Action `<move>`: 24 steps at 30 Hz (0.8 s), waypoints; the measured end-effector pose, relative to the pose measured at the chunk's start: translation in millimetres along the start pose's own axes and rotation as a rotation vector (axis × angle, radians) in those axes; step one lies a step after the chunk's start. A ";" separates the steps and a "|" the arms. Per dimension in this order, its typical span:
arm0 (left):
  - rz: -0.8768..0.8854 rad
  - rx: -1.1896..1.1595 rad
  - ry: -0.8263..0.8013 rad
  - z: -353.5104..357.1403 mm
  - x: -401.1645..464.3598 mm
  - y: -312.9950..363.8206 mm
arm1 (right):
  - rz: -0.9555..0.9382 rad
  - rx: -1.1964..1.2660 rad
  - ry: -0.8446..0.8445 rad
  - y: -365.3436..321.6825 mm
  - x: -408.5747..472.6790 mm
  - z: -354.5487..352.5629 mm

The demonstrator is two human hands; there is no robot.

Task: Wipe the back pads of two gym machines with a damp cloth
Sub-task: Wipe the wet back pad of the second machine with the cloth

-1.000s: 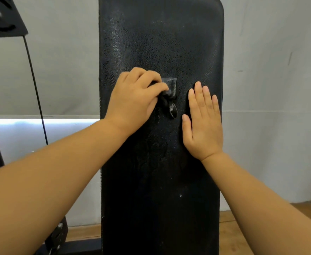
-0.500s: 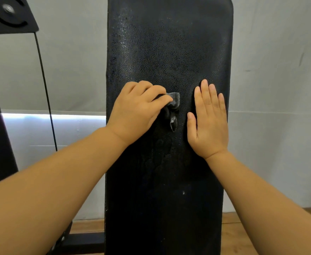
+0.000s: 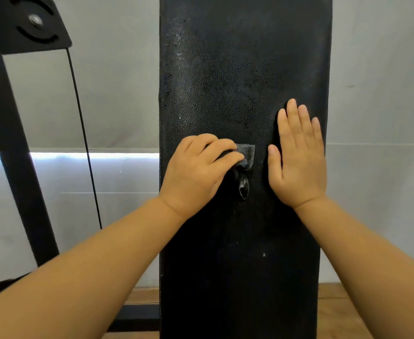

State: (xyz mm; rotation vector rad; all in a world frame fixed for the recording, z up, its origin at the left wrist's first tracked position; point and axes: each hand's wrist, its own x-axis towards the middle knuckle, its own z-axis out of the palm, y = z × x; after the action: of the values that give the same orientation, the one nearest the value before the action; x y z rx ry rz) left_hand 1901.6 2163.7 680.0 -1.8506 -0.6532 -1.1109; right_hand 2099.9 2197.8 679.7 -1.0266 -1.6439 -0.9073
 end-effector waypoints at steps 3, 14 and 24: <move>-0.065 0.010 0.018 3.2 17.8 -8.4 | 0.003 0.005 0.002 -0.4 0.0 0.3; -0.164 -0.055 0.026 2.5 -25.8 25.7 | 0.002 -0.015 0.003 0.0 -0.9 1.1; -0.104 -0.005 -0.025 -2.9 14.5 -7.5 | -0.005 -0.018 -0.004 -0.6 -0.8 0.0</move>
State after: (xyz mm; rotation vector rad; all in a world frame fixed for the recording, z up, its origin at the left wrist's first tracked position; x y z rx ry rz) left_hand 1901.3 2165.0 696.5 -1.8550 -0.7695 -1.1589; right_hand 2099.5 2197.3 678.9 -1.0376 -1.6455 -0.9249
